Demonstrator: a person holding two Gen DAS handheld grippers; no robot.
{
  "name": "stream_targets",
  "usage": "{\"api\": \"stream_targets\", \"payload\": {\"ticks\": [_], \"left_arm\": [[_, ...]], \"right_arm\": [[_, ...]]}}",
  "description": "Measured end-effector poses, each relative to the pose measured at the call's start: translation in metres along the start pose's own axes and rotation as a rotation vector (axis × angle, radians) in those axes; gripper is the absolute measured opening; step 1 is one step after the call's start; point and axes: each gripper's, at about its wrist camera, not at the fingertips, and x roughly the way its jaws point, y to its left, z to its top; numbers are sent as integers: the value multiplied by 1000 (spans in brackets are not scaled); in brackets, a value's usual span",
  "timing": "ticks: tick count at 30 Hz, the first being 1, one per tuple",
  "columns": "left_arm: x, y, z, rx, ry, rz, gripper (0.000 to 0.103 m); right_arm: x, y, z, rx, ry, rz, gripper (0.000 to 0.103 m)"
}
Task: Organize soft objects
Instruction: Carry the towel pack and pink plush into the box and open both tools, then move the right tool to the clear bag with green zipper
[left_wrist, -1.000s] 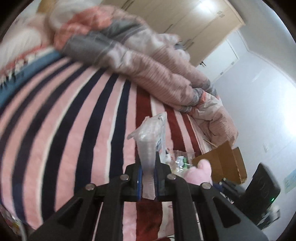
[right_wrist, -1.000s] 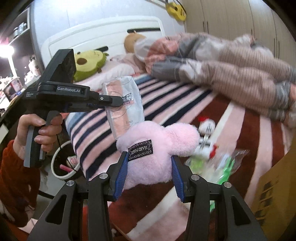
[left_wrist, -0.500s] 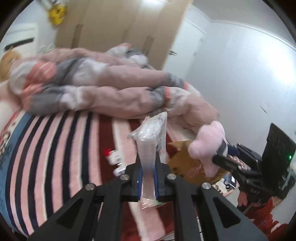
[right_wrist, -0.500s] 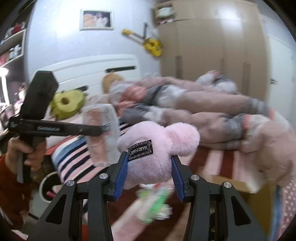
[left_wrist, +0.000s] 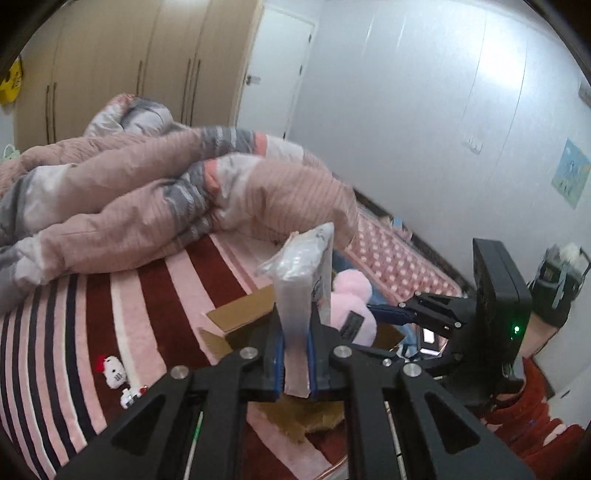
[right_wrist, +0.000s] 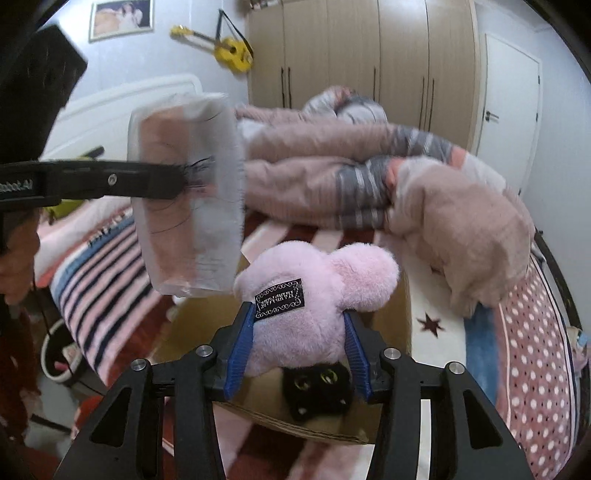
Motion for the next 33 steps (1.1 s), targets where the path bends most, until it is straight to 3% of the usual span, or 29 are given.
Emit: {"api": "stream_targets", "payload": {"ticks": [7, 13, 15, 17, 23, 29, 31, 33], "left_arm": [[57, 3, -8, 11, 133, 43, 8], [83, 7, -14, 40, 193, 78, 13], [84, 7, -15, 42, 208, 84, 37], [79, 7, -16, 48, 198, 107, 52], [32, 19, -15, 56, 109, 139, 61], [-27, 57, -25, 15, 31, 249, 64], [-42, 73, -33, -7, 18, 282, 65], [-57, 93, -44, -37, 9, 308, 65]], "right_arm": [[28, -7, -14, -24, 78, -30, 53], [25, -7, -17, -21, 72, -23, 81], [23, -7, -15, -10, 61, -16, 92], [20, -7, -13, -11, 46, 1, 96], [9, 9, -10, -54, 12, 23, 98], [-25, 51, 7, -97, -135, 82, 97], [-30, 77, 13, -138, -163, 107, 94], [-28, 102, 15, -173, -170, 112, 84]]}}
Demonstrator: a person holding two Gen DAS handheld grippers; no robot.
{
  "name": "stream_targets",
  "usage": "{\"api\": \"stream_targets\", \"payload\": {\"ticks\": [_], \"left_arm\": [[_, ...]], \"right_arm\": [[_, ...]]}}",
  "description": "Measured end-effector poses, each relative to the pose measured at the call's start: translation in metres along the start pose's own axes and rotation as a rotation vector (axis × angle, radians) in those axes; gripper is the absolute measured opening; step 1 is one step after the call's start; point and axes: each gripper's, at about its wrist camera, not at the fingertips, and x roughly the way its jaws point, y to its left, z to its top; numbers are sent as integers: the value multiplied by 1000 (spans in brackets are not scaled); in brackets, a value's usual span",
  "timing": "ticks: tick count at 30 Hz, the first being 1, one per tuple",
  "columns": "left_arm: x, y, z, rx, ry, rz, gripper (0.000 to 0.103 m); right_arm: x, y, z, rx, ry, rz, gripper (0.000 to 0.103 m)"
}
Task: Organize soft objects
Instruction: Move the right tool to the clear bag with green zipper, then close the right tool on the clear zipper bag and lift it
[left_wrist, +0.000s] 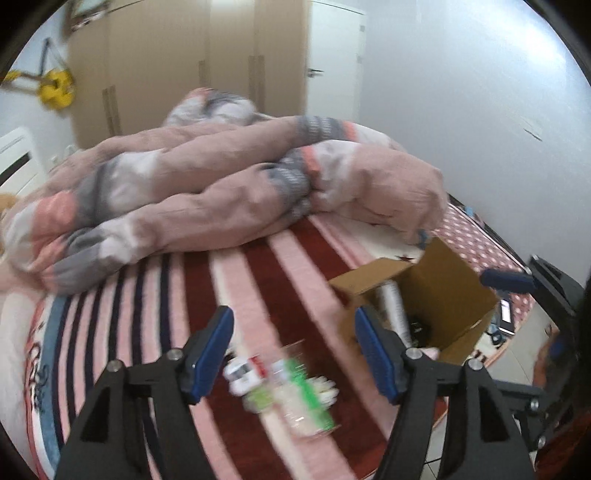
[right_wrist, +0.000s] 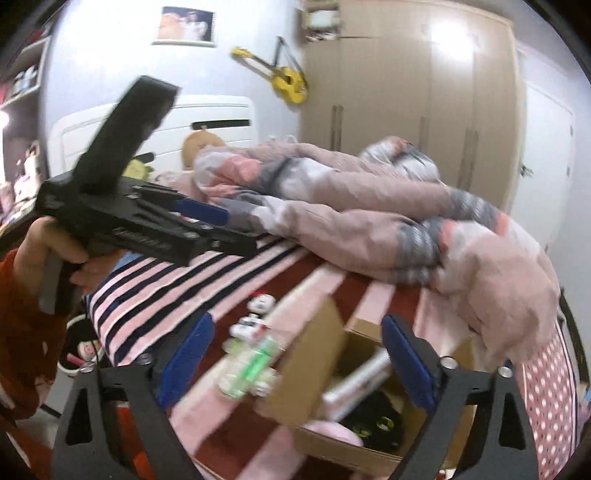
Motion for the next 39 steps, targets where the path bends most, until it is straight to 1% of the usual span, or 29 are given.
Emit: {"api": "stream_targets", "payload": {"ticks": [3, 5, 8, 10, 13, 16, 18, 20, 23, 25, 26, 27, 29, 30, 32, 33, 35, 37, 39], "left_arm": [[-9, 36, -20, -38, -1, 62, 65], [-11, 54, -35, -57, 7, 91, 65], [-8, 80, -62, -83, 24, 115, 66], [-1, 93, -79, -99, 43, 120, 68], [17, 110, -104, -123, 78, 117, 68], [34, 117, -126, -145, 95, 84, 68], [47, 118, -137, -157, 106, 60, 68], [60, 119, -148, -159, 127, 43, 68], [72, 117, -158, -162, 146, 27, 68], [75, 115, -161, -164, 145, 11, 68], [77, 113, -161, -165, 144, 4, 68], [78, 112, -161, -166, 145, 2, 68], [78, 111, -161, -165, 146, 0, 68], [78, 111, -160, -164, 145, 0, 68], [76, 110, -159, -162, 142, -1, 68], [76, 110, -158, -163, 140, -2, 68], [75, 109, -157, -166, 142, -6, 68], [75, 107, -157, -164, 144, -14, 68], [73, 104, -155, -164, 142, -44, 68]], "right_arm": [[18, 37, 5, -33, 22, 43, 76], [38, 63, 3, -43, 49, 100, 76], [67, 87, -7, -40, 101, 126, 75], [92, 100, -18, -30, 159, 128, 75], [125, 108, -39, -9, 238, 86, 75], [158, 105, -67, 32, 313, 15, 75], [174, 102, -83, 40, 347, -26, 75], [187, 99, -95, 46, 372, -49, 75], [204, 99, -106, 33, 400, -64, 75], [211, 97, -111, 32, 409, -75, 74], [215, 95, -113, 37, 413, -86, 70], [217, 94, -115, 40, 418, -93, 63], [222, 89, -119, 58, 432, -101, 61], [223, 87, -120, 60, 437, -102, 57], [223, 85, -121, 64, 435, -98, 53], [223, 84, -122, 68, 431, -92, 47], [219, 83, -121, 79, 422, -77, 41], [215, 82, -119, 84, 410, -68, 38], [208, 82, -115, 81, 383, -53, 37]]}}
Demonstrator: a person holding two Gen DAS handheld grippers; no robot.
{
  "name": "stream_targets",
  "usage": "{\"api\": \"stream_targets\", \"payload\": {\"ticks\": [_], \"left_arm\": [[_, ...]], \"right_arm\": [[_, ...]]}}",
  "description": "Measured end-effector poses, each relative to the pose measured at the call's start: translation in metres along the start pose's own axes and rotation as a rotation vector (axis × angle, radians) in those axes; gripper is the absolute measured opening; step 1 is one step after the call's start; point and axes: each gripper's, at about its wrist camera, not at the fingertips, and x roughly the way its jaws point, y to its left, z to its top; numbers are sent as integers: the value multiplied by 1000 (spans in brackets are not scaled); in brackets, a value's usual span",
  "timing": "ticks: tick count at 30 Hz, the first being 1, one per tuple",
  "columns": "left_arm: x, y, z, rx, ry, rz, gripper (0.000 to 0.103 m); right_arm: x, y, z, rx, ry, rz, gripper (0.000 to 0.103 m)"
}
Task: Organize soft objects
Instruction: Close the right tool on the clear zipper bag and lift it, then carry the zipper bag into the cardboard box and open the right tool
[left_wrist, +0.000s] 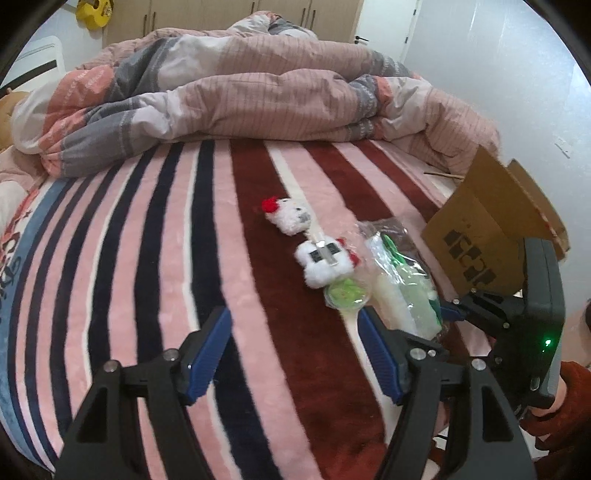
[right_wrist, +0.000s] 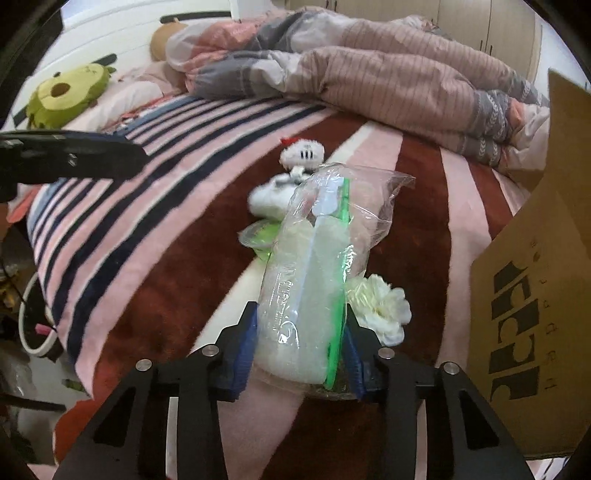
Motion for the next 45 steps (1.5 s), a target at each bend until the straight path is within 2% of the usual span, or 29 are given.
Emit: {"api": "stream_targets", "payload": {"ticks": [3, 8, 10, 12, 13, 15, 18, 21, 27, 31, 35, 45], "left_arm": [[-5, -7, 5, -7, -11, -83, 68], [-24, -25, 19, -2, -44, -236, 68], [-34, -36, 26, 12, -59, -284, 65], [-42, -47, 31, 30, -68, -330, 54], [-46, -53, 34, 38, -78, -338, 54], [-58, -64, 41, 59, -111, -322, 43], [-76, -82, 53, 92, -151, -328, 37], [-91, -105, 65, 140, -188, -316, 33], [-110, -160, 95, 226, -231, -295, 32], [-105, -193, 118, 267, -236, -302, 32], [-83, -223, 137, 299, -214, -313, 32], [3, -275, 148, 330, -69, -330, 32]], "right_arm": [[-15, 0, 5, -3, -50, 35, 37], [-53, 9, 21, -40, -168, 177, 37], [-69, 13, 25, -57, -212, 222, 37], [-86, 15, 31, -71, -258, 251, 37], [-93, 15, 33, -76, -278, 259, 37], [-106, 12, 36, -81, -311, 252, 37], [-127, -1, 40, -72, -354, 268, 37], [-152, -17, 40, -63, -401, 277, 37], [-196, -57, 38, -47, -473, 236, 37], [-213, -87, 36, -45, -494, 187, 37], [-217, -117, 33, -42, -477, 141, 38], [-178, -189, 13, 17, -315, 84, 38]]}}
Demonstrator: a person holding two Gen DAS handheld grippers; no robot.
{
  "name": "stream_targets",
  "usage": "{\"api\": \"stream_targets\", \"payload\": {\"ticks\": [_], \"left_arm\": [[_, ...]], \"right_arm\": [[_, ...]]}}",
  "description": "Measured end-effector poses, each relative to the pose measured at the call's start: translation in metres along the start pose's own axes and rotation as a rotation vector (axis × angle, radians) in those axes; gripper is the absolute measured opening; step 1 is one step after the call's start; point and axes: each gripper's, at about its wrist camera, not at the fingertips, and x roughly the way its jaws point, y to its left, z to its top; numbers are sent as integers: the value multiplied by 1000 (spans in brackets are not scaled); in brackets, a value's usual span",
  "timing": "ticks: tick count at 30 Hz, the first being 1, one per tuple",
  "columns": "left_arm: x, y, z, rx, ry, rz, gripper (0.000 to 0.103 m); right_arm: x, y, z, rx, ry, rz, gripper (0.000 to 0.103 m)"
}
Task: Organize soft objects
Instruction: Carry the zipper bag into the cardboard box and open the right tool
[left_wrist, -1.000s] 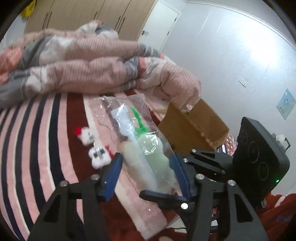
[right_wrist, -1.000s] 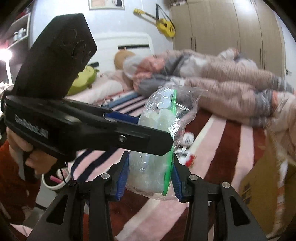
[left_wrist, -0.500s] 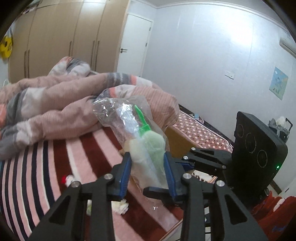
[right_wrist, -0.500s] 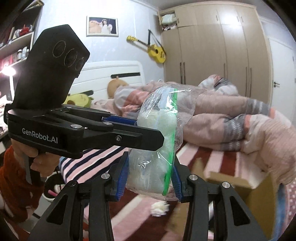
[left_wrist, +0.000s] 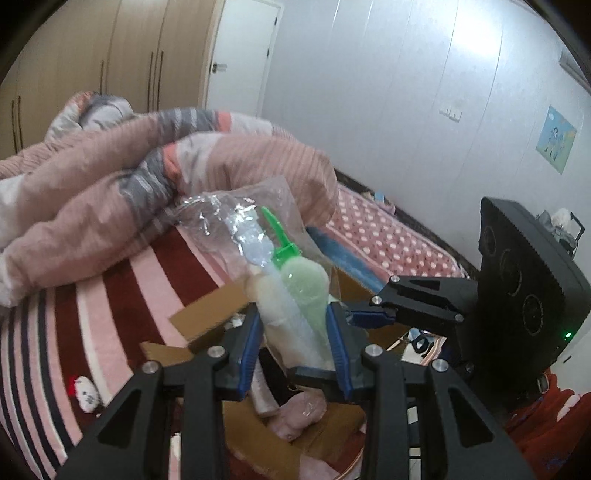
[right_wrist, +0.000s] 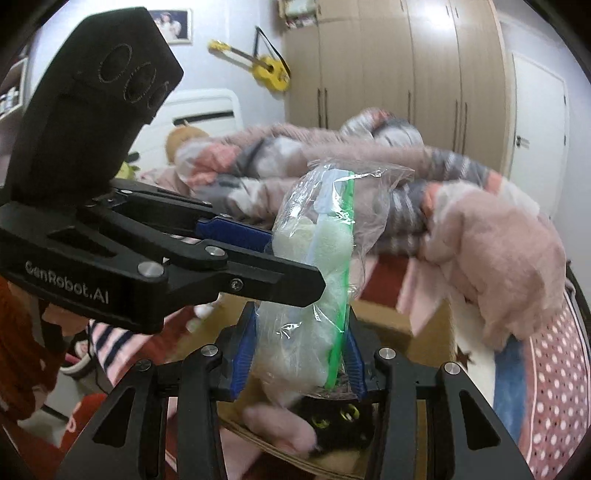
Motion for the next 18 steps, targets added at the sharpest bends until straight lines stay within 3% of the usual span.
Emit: {"api": "stream_targets", "payload": {"ticks": [7, 10, 12, 18], "left_arm": [[44, -16, -6, 38, 102, 17, 33], [47, -18, -9, 46, 133, 25, 43], [43, -15, -10, 43, 131, 35, 55], [11, -9, -11, 42, 81, 57, 67]], "right_arm": [[11, -25, -22, 38, 112, -38, 41], [9, -29, -25, 45, 138, -49, 48], [7, -28, -23, 51, 145, -46, 58], [-3, -23, -13, 56, 135, -69, 60]]}}
